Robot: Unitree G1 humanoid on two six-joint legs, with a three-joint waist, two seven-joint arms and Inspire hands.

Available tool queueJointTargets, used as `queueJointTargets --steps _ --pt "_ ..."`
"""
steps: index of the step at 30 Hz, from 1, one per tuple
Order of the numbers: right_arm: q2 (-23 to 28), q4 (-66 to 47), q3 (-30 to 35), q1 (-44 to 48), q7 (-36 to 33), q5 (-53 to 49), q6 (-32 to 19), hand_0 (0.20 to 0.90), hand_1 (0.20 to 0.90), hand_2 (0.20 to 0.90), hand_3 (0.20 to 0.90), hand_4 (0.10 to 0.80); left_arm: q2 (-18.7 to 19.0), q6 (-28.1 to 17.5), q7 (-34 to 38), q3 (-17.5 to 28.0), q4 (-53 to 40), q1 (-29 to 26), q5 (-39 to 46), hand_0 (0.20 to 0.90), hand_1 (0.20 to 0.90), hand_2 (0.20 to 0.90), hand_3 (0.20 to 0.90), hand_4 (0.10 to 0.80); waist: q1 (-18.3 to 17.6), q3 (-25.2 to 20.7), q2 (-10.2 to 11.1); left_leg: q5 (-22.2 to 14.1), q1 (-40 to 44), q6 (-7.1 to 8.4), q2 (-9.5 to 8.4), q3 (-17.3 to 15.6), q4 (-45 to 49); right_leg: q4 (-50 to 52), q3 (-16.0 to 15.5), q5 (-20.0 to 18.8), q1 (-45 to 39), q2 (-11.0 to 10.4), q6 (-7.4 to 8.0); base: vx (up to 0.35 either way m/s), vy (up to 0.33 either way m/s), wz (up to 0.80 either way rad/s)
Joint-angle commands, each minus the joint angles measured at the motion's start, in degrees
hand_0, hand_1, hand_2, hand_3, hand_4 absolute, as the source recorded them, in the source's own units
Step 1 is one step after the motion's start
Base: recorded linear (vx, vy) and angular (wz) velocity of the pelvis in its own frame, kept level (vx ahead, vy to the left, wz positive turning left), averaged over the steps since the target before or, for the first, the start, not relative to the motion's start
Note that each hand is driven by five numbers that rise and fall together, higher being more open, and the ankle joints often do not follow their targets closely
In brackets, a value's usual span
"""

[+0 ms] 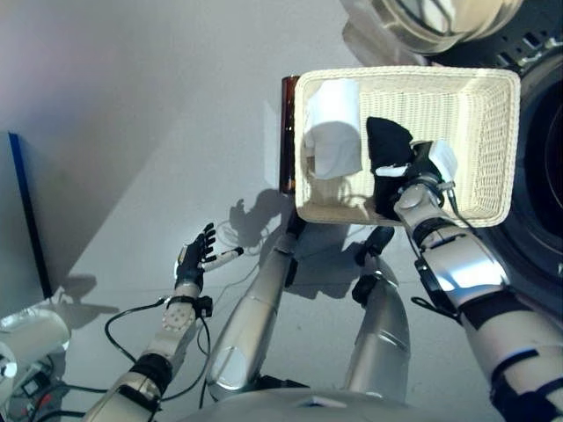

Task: Pick up the clothes and place them into the washing machine

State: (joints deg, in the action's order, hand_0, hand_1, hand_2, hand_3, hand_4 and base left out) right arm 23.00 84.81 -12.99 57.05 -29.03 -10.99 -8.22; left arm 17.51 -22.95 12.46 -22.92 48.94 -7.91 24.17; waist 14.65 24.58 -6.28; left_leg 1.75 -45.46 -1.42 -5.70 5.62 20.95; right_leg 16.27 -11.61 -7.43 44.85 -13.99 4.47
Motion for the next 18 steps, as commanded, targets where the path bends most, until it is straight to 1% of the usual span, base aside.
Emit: queueJointTargets --steps 1,2,4,5,6,8,9,10,11,12,13,14,15,18 --pt "4.07 -4.32 1.46 -2.99 2.19 -15.38 -7.51 0.2 0.2 0.2 0.2 0.3 0.86 -2.2 0.46 2.83 0.76 2.93 0.31 0.9 0.9 0.9 0.9 0.8 -1.85 -2.29 -3.15 0.59 1.22 3.92 1.43 0.78 -6.42 4.16 1.03 9.67 -4.96 1.9 -0.41 0.031 0.007 -0.11" --pt "3.96 -4.91 2.31 -4.24 2.89 -17.8 -8.29 0.2 0.2 0.2 0.2 0.3 1.02 -2.17 0.16 3.11 1.05 3.13 0.28 0.9 0.9 0.9 0.9 0.8 -2.08 -2.54 -3.06 0.54 1.65 3.92 1.59 0.57 -6.47 3.81 1.23 9.64 -5.43 1.96 -0.38 0.034 0.006 -0.12" --pt "2.28 -9.13 6.75 -8.29 8.24 -29.52 -12.06 0.2 0.2 0.2 0.2 0.3 0.53 -2.29 -1.1 4.3 2.03 3.64 1.45 0.9 0.9 0.9 0.9 0.8 -2.98 -3.3 -3.1 0.18 2.87 3.83 1.78 -0.07 -6.62 2.94 1.89 9.53 -6.47 2.15 -0.23 0.047 0.007 -0.19" --pt "2.3 -9.16 6.77 -8.45 8.4 -29.71 -12.11 0.2 0.2 0.2 0.2 0.3 0.59 -2.33 -1.17 4.25 2.09 3.67 1.52 0.9 0.9 0.9 0.9 0.8 -2.91 -3.33 -3.06 0.16 2.94 3.83 1.79 -0.1 -6.63 2.91 1.92 9.52 -6.54 2.16 -0.22 -0.072 0.032 -0.22" --pt "1.69 -11.02 8.18 -9.29 9.38 -33.37 -13.55 0.2 0.2 0.2 0.2 0.3 0.33 -2.55 -1.64 4.62 2.28 3.7 2.27 0.9 0.9 0.9 0.9 0.8 -3.11 -3.18 -3.29 1.99 2.71 3.53 1.85 -0.57 -6.83 2.38 1.59 7.76 -6.33 2.23 -0.7 -0.09 0.027 -0.2" --pt "1.03 -12.31 11.01 -10.86 12.18 -40.06 -15.26 0.2 0.2 0.2 0.2 0.3 -0.29 -2.68 -2.39 4.41 3.11 3.63 2.64 0.9 0.9 0.9 0.9 0.8 -3.46 -3.68 -3.63 1.75 3.45 3.45 1.88 -0.75 -6.99 2.32 1.79 7.91 -6.81 2.06 -0.67 0.028 -0.007 -0.24" --pt "1.06 -12.26 10.97 -10.85 12.21 -40.08 -15.25 0.2 0.2 0.2 0.2 0.3 -0.33 -2.66 -2.39 4.41 3.16 3.62 2.65 0.9 0.9 0.9 0.9 0.8 -3.49 -4.11 -3.45 0.04 4.1 3.66 1.82 -0.35 -7.02 2.51 2.36 9.5 -7.31 2.15 -0.25 0.143 -0.03 -0.17" --pt "0.02 -14.21 13.19 -11.7 13.79 -44.88 -16.74 0.2 0.2 0.2 0.2 0.3 -0.84 -2.77 -2.89 4.35 3.62 3.71 3.26 0.9 0.9 0.9 0.9 0.8 -3.74 -4.54 -3.66 -0.05 4.61 3.63 1.78 -0.45 -7.25 2.26 2.53 9.63 -7.79 2.13 -0.23 0.04 0.022 -0.09" --pt "-0.87 -15.58 15.81 -12.81 15.04 -48.78 -18.44 0.2 0.2 0.2 0.2 0.3 -1.35 -2.91 -3.72 4.1 3.42 4.11 4.11 0.9 0.9 0.9 0.9 0.8 -4.05 -4.69 -4.42 1.58 4.77 3.4 1.75 -1.03 -7.67 1.84 2.32 8.04 -7.66 2.01 -0.54 -0.058 0.057 -0.08" --pt "-1.29 -16.37 17.25 -12.76 15.55 -51.37 -19.25 0.2 0.2 0.2 0.2 0.3 -1.78 -3.0 -3.95 3.82 3.93 4.21 4.15 0.9 0.9 0.9 0.9 0.8 -4.2 -5.0 -4.66 1.49 4.96 3.4 1.74 -1.2 -7.72 1.62 2.47 8.03 -7.86 1.97 -0.48 -0.077 0.055 -0.14" --pt "-1.25 -16.32 17.27 -12.84 15.73 -51.55 -19.29 0.2 0.2 0.2 0.2 0.3 -1.76 -3.04 -3.98 3.76 4.0 4.19 4.18 0.9 0.9 0.9 0.9 0.8 -4.11 -5.01 -4.64 1.48 5.01 3.4 1.76 -1.24 -7.74 1.58 2.51 8.01 -7.9 1.99 -0.48 0.033 0.02 -0.15" --pt "-1.15 -16.56 19.71 -12.6 16.1 -54.6 -20.6 0.2 0.2 0.2 0.2 0.3 -2.36 -3.29 -4.44 3.44 4.58 4.35 4.78 0.9 0.9 0.9 0.9 0.8 -4.27 -5.6 -5.16 1.38 5.53 3.4 1.76 -1.49 -8.11 1.07 2.9 8.01 -8.35 2.03 -0.4 0.024 0.008 -0.12" --pt "-1.15 -16.8 20.64 -12.41 16.15 -55.43 -21.07 0.2 0.2 0.2 0.2 0.3 -2.64 -3.36 -4.58 3.34 4.86 4.46 5.1 0.9 0.9 0.9 0.9 0.8 -4.39 -5.73 -5.43 1.35 5.69 3.41 1.76 -1.58 -8.26 0.96 3.08 7.98 -8.41 2.04 -0.36 0.032 0.013 -0.02" --pt "-0.59 -16.33 21.61 -12.35 16.64 -56.63 -21.27 0.2 0.2 0.2 0.2 0.3 -3.22 -3.33 -5.22 3.39 5.49 4.79 6.09 0.9 0.9 0.9 0.9 0.8 -4.33 -6.23 -5.89 1.39 6.15 3.38 1.79 -1.73 -8.73 0.61 3.25 7.93 -8.72 2.1 -0.3 0.019 0.003 -0.07"
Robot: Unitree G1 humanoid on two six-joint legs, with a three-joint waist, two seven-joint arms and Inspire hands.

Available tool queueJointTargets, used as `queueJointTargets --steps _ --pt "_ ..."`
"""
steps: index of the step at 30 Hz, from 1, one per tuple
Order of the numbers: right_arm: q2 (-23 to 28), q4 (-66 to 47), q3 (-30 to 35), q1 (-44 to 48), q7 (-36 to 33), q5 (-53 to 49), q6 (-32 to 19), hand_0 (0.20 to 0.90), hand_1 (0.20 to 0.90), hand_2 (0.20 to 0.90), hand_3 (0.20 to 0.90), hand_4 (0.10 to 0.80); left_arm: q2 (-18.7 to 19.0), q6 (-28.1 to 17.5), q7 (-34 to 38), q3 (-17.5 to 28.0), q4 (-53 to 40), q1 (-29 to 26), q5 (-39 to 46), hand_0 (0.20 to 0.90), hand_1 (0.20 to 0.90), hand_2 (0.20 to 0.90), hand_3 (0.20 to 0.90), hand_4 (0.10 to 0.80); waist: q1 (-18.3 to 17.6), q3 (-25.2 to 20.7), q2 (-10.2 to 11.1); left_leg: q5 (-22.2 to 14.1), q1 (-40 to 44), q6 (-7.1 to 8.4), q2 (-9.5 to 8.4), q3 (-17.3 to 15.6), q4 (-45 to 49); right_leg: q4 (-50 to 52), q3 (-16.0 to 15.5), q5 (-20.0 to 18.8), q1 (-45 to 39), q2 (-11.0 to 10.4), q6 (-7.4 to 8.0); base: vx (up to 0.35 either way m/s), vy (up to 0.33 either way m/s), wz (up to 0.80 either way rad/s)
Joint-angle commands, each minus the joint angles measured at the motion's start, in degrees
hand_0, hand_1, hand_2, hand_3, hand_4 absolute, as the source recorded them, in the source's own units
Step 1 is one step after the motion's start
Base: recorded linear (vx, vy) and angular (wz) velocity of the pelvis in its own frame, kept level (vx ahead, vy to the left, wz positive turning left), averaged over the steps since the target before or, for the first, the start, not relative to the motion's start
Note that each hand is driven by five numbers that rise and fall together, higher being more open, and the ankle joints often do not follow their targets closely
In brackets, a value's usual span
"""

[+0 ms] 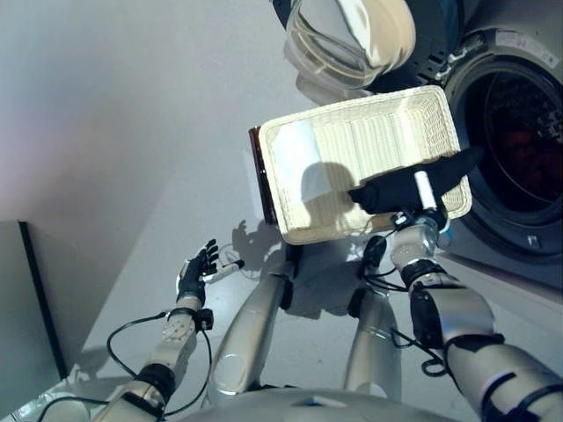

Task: Pick up the clothes and place them into the washing machine

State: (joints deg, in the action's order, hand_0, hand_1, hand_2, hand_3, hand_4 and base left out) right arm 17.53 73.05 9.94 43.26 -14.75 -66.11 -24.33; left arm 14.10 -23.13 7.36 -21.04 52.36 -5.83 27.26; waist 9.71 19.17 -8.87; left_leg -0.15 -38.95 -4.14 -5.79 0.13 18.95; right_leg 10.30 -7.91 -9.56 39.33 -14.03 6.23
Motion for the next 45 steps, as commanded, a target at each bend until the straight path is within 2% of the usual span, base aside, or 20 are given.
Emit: queueJointTargets --steps 1,10,14,18,20,21,22,24,29,40,45 --pt "4.89 -4.96 -0.64 1.44 2.42 -2.41 -5.7 0.2 0.2 0.2 0.2 0.3 -0.08 -3.22 -0.35 1.69 2.39 2.94 3.62 0.9 0.9 0.9 0.9 0.8 0.5 -0.95 -3.48 3.23 -0.16 6.1 1.89 3.67 -6.83 6.45 -0.38 10.01 -3.25 2.19 -2.04 0.024 -0.008 -0.14" --pt "7.81 -5.03 2.66 2.76 1.21 -3.96 -7.86 0.2 0.2 0.2 0.2 0.3 -1.67 -3.43 -1.56 1.95 4.56 4.68 6.04 0.9 0.9 0.9 0.9 0.8 -0.2 -1.99 -4.91 2.66 0.56 6.09 2.29 2.63 -7.05 6.06 1.1 10.08 -3.17 2.68 -2.02 0.019 0.001 -0.04" --pt "10.72 -8.24 3.54 5.03 -1.03 -2.39 -9.59 0.2 0.2 0.2 0.2 0.3 -1.69 -3.74 -2.06 2.14 4.5 5.34 7.77 0.9 0.9 0.9 0.9 0.8 -0.63 -2.2 -5.25 1.86 0.21 6.0 2.37 2.02 -6.07 6.46 1.89 10.1 -2.56 2.92 -2.0 0.021 0.017 -0.08" --pt "18.44 -11.39 2.85 10.9 -4.28 0.26 -11.79 0.2 0.2 0.2 0.2 0.3 -0.49 -4.21 -2.1 2.3 4.09 6.2 7.82 0.9 0.9 0.9 0.9 0.8 -0.7 -2.79 -5.14 1.22 -0.03 5.91 2.67 1.33 -5.44 6.32 2.84 9.83 -1.99 3.16 -1.82 0.02 0.008 -0.26" --pt "20.04 -11.26 2.19 12.57 -4.7 0.57 -11.89 0.2 0.2 0.2 0.2 0.3 -0.4 -4.24 -2.03 2.25 4.09 6.28 7.78 0.9 0.9 0.9 0.9 0.8 -0.58 -2.91 -5.21 1.14 0.01 5.94 2.73 1.21 -5.47 6.29 2.97 9.83 -1.93 3.2 -1.79 0.022 0.001 -0.05" --pt "24.78 -10.9 -0.22 16.25 -5.36 1.79 -11.45 0.2 0.2 0.2 0.2 0.3 0.24 -4.16 -2.01 2.6 4.24 6.77 7.82 0.9 0.9 0.9 0.9 0.8 -0.37 -3.5 -4.94 1.07 0.22 6.01 2.78 1.1 -5.69 6.19 3.25 9.78 -1.88 3.26 -1.73 0.032 0.006 0.0" --pt "25.9 -10.75 -0.97 17.2 -5.47 1.94 -11.19 0.31 0.31 0.31 0.31 0.378 0.48 -4.1 -2.0 2.72 4.33 6.96 7.92 0.9 0.9 0.9 0.9 0.8 -0.35 -3.73 -4.76 1.02 0.31 6.02 2.79 1.04 -5.77 6.06 3.42 9.72 -1.93 3.31 -1.69 0.045 0.008 -0.04" --pt "27.32 -11.06 -2.39 19.12 -5.68 2.41 -10.95 0.9 0.9 0.9 0.9 0.8 0.55 -3.78 -1.71 3.0 5.88 7.23 7.89 0.9 0.9 0.9 0.9 0.8 -0.65 -4.01 -4.55 0.98 0.54 6.06 2.89 0.81 -6.02 5.98 3.73 9.51 -1.78 3.47 -1.66 0.031 0.009 -0.06" --pt "26.59 -9.75 -3.15 18.82 -4.8 2.63 -9.69 0.9 0.9 0.9 0.9 0.8 -0.24 -3.01 -1.84 3.56 9.48 7.15 8.7 0.9 0.9 0.9 0.9 0.8 -1.25 -4.53 -3.98 0.88 1.08 6.17 3.1 0.3 -6.61 5.18 4.14 9.15 -2.08 3.73 -1.69 0.026 0.007 -0.09" --pt "18.53 -3.25 -2.72 13.28 -0.83 1.22 -6.58 0.9 0.9 0.9 0.9 0.8 -1.51 -3.08 -3.21 2.85 8.89 6.12 8.8 0.9 0.9 0.9 0.9 0.8 -1.49 -4.63 -4.19 1.04 1.21 6.14 3.14 0.05 -7.35 4.16 4.08 8.67 -2.39 4.1 -2.0 0.003 -0.001 -0.01" --pt "17.12 -2.92 -2.83 12.62 -0.32 1.24 -6.33 0.9 0.9 0.9 0.9 0.8 -1.44 -3.01 -3.28 2.86 9.12 6.16 8.53 0.9 0.9 0.9 0.9 0.8 -1.51 -4.74 -4.17 1.14 1.32 6.16 3.16 0.12 -7.54 4.01 4.09 8.59 -2.49 4.13 -2.06 0.0 0.0 0.0"
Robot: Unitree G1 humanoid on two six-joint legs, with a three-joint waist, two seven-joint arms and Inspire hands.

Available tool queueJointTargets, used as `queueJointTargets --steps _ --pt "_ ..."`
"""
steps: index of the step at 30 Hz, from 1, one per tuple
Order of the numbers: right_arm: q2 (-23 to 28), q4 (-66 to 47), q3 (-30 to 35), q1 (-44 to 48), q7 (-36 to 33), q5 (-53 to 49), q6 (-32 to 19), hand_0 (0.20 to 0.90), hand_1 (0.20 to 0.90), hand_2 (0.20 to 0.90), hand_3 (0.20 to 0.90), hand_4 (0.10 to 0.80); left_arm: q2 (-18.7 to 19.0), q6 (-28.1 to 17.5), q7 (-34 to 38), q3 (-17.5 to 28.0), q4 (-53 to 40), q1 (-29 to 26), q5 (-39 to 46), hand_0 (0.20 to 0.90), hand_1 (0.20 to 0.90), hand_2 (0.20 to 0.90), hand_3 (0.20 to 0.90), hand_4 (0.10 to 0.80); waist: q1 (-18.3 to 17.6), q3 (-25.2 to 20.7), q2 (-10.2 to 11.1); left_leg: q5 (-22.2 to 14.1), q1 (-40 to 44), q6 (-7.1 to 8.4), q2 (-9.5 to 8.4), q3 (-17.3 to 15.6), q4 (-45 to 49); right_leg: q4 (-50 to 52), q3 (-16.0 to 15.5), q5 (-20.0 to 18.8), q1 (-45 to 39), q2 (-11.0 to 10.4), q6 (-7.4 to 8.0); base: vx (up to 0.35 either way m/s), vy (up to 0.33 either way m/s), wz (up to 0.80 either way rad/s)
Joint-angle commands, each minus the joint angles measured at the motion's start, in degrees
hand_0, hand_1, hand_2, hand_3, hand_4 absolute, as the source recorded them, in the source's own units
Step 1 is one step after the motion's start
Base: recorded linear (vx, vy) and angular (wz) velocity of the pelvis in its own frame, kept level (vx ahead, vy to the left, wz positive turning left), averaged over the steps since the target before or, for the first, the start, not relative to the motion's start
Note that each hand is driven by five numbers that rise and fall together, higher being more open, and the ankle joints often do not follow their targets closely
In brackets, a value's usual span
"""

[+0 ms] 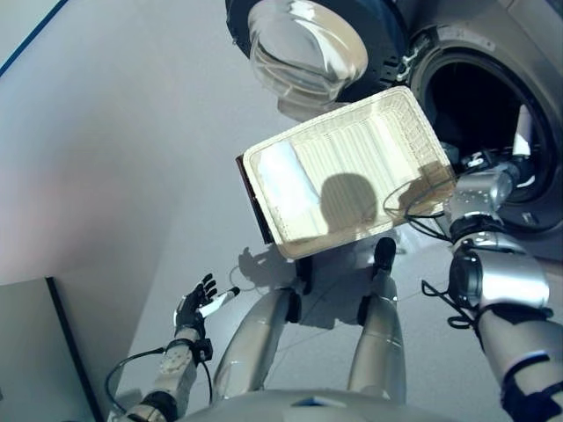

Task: Pick up the clothes and place them into the washing machine

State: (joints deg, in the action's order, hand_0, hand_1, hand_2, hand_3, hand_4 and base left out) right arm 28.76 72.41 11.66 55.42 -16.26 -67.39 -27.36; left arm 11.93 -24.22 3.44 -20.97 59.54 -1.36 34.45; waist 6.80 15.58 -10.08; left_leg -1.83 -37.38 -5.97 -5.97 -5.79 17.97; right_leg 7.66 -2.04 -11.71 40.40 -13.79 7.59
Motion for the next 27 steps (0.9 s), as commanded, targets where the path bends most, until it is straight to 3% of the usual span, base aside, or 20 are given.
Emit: queueJointTargets --steps 1,15,18,20,22,23,27 --pt "5.45 -2.54 -4.64 0.33 1.13 2.72 -3.41 0.9 0.9 0.9 0.9 0.8 0.75 -1.9 0.67 2.95 2.23 1.72 1.32 0.9 0.9 0.9 0.9 0.8 1.37 -1.17 -2.95 2.85 -0.18 8.01 3.34 6.04 -6.62 6.62 -1.81 10.72 -3.56 3.9 -3.42 0.0 0.0 0.0" --pt "2.32 -0.12 -8.58 -3.06 1.85 8.37 0.16 0.9 0.9 0.9 0.9 0.8 0.8 -2.03 0.57 4.31 2.69 1.41 0.6 0.9 0.9 0.9 0.9 0.8 1.02 -0.51 -1.27 3.23 -0.19 8.11 3.77 6.37 -6.21 6.56 -2.25 10.38 -4.01 4.25 -3.72 0.0 0.0 0.0" --pt "0.77 0.5 -11.44 -4.82 1.68 13.23 2.2 0.9 0.9 0.9 0.9 0.8 1.15 -2.11 0.73 5.18 3.08 0.92 0.03 0.9 0.9 0.9 0.9 0.8 0.83 -0.02 -0.46 3.47 -0.18 8.16 3.86 6.66 -5.92 6.56 -2.67 10.25 -4.36 4.33 -3.79 -0.012 -0.022 0.03" --pt "0.47 2.36 -16.25 -5.8 0.29 23.2 5.13 0.9 0.9 0.9 0.9 0.8 1.89 -2.34 1.27 6.51 2.15 0.31 -1.07 0.9 0.9 0.9 0.9 0.8 1.08 0.54 0.61 3.79 -0.26 8.22 3.88 7.15 -5.54 6.5 -3.2 10.0 -4.81 4.31 -3.89 -0.028 -0.048 0.02" --pt "0.43 2.33 -16.29 -5.73 0.19 23.3 5.16 0.9 0.9 0.9 0.9 0.8 1.85 -2.32 1.3 6.58 2.13 0.31 -1.12 0.9 0.9 0.9 0.9 0.8 0.98 0.61 0.58 3.78 -0.23 8.22 3.87 7.19 -5.53 6.49 -3.24 10.01 -4.86 4.3 -3.89 -0.02 -0.031 0.01" --pt "-0.68 1.87 -22.69 -7.1 -0.82 33.81 7.76 0.9 0.9 0.9 0.9 0.8 2.91 -2.96 1.91 7.88 -0.19 -0.14 -2.24 0.9 0.9 0.9 0.9 0.8 1.32 1.56 1.93 4.18 -0.39 8.28 3.8 7.8 -5.13 6.64 -3.97 9.74 -5.12 4.3 -4.08 -0.04 -0.063 -0.02" --pt "-2.37 1.84 -27.64 -7.4 -2.21 42.61 9.62 0.9 0.9 0.9 0.9 0.8 3.73 -3.74 2.34 9.36 -2.88 0.06 -2.58 0.9 0.9 0.9 0.9 0.8 1.82 2.4 3.25 4.65 -0.84 8.33 3.76 8.54 -4.81 7.04 -4.89 9.68 -5.14 4.17 -4.22 -0.039 -0.044 0.12"
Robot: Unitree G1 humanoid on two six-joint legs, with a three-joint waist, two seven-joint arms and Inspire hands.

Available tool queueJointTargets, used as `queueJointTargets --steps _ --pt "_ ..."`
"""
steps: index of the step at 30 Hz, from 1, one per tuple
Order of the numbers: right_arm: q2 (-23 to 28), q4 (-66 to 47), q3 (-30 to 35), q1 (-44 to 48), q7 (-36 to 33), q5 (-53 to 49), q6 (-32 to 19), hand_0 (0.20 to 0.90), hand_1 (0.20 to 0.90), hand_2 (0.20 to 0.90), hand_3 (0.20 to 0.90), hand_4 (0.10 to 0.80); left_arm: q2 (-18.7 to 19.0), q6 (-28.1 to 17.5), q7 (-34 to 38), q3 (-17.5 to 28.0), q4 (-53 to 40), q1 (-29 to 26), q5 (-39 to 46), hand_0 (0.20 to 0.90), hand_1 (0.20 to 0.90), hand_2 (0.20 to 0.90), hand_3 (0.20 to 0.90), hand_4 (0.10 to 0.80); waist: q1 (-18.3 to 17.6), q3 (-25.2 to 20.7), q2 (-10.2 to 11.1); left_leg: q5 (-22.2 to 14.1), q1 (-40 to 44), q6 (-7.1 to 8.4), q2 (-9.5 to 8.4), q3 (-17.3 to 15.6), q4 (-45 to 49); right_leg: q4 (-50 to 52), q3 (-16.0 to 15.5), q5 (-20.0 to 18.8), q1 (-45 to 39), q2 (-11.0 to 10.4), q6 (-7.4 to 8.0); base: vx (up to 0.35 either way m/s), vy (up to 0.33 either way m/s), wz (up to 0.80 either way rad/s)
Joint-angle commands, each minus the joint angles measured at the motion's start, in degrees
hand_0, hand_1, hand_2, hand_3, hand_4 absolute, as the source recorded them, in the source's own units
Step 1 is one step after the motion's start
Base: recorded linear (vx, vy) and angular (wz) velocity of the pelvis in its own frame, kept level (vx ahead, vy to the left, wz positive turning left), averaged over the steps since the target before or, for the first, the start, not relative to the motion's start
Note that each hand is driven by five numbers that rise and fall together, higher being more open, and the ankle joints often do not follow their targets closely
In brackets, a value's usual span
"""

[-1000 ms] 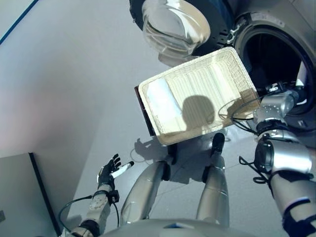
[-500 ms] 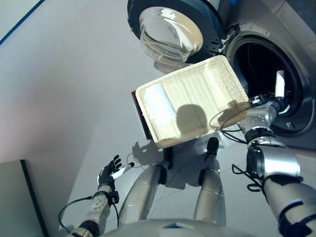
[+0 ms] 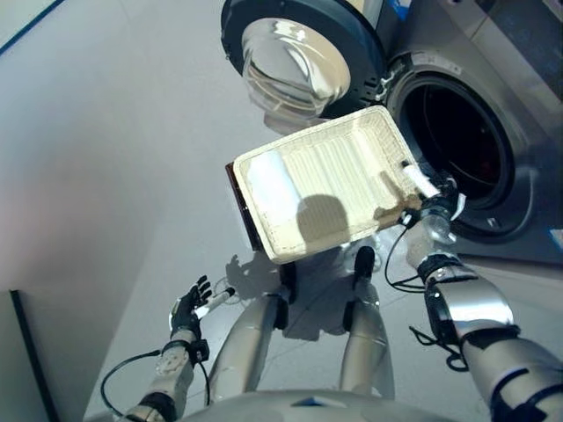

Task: Pick up the clothes and place them into the washing machine

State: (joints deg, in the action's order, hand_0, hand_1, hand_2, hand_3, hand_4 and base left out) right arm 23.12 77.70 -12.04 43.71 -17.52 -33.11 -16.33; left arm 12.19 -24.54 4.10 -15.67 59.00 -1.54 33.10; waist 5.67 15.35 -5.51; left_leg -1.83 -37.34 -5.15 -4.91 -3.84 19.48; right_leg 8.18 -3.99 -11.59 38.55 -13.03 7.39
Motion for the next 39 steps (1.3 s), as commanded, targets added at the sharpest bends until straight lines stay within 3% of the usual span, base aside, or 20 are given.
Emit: queueJointTargets --steps 1,9,10,13,22,28,33,39 --pt "2.72 -3.06 -4.82 3.84 -1.58 9.93 -1.17 0.9 0.9 0.9 0.9 0.8 3.55 -3.54 1.83 4.24 -3.9 0.34 -1.29 0.9 0.9 0.9 0.9 0.8 3.22 2.9 -0.99 4.77 -1.03 7.52 2.66 6.89 -6.26 6.53 -3.24 9.52 -3.35 3.4 -4.03 -0.036 -0.033 0.2" --pt "-1.36 -1.68 -8.76 4.71 -3.36 15.22 0.31 0.9 0.9 0.9 0.9 0.8 5.77 -4.44 3.06 5.28 -13.36 1.49 -4.25 0.9 0.9 0.9 0.9 0.8 6.22 4.86 1.27 6.11 -1.79 7.89 1.84 9.99 -6.53 7.2 -7.19 10.05 -4.35 2.46 -3.92 -0.004 -0.046 0.23" --pt "-1.7 -1.38 -8.8 5.17 -3.38 14.99 0.45 0.9 0.9 0.9 0.9 0.8 6.06 -4.43 3.25 5.63 -13.94 1.63 -4.51 0.9 0.9 0.9 0.9 0.8 6.59 4.76 1.59 4.26 -1.19 8.11 1.77 10.61 -6.27 7.85 -7.12 11.98 -4.96 2.43 -3.52 0.107 -0.06 0.39" --pt "-2.8 -0.32 -9.18 6.94 -4.1 15.16 0.67 0.9 0.9 0.9 0.9 0.8 7.51 -4.37 4.26 5.76 -16.62 1.23 -6.65 0.9 0.9 0.9 0.9 0.8 8.01 5.55 2.05 4.48 -1.92 8.21 1.22 11.99 -5.82 8.78 -8.73 12.63 -5.17 1.86 -3.51 0.038 -0.046 0.35" --pt "-3.43 2.63 -8.12 12.21 -6.29 13.02 0.71 0.9 0.9 0.9 0.9 0.8 12.18 -4.53 5.84 6.77 -25.09 0.42 -12.26 0.9 0.9 0.9 0.9 0.8 12.02 7.3 2.99 3.42 -5.69 7.78 -0.63 15.33 -1.77 14.41 -12.3 16.1 -3.82 0.67 -3.77 0.018 -0.012 0.36" --pt "-4.97 2.93 -9.26 14.75 -6.64 13.38 0.83 0.9 0.9 0.9 0.9 0.8 13.11 -4.13 6.18 6.7 -26.47 -0.38 -13.66 0.9 0.9 0.9 0.9 0.8 14.01 8.14 3.13 3.25 -7.5 7.7 -1.48 16.82 -0.81 16.49 -13.88 17.42 -3.04 -0.04 -3.86 0.047 0.006 0.25" --pt "-4.79 5.18 -10.48 16.72 -7.2 15.83 2.62 0.9 0.9 0.9 0.9 0.8 12.99 -3.83 6.15 6.7 -27.96 -0.75 -13.49 0.9 0.9 0.9 0.9 0.8 15.82 8.94 2.5 3.78 -9.05 7.95 -2.11 17.62 -0.89 18.31 -15.13 18.69 -1.86 -0.37 -3.97 0.025 0.001 0.15" --pt "-1.27 10.6 -10.61 20.82 -9.47 21.63 7.22 0.9 0.9 0.9 0.9 0.8 12.3 -2.93 6.61 5.5 -30.61 -1.35 -14.61 0.9 0.9 0.9 0.9 0.8 18.68 10.45 -1.17 4.29 -13.68 8.37 -3.68 18.44 0.29 23.21 -16.82 20.96 2.74 -1.95 -4.15 0.001 0.02 0.33"
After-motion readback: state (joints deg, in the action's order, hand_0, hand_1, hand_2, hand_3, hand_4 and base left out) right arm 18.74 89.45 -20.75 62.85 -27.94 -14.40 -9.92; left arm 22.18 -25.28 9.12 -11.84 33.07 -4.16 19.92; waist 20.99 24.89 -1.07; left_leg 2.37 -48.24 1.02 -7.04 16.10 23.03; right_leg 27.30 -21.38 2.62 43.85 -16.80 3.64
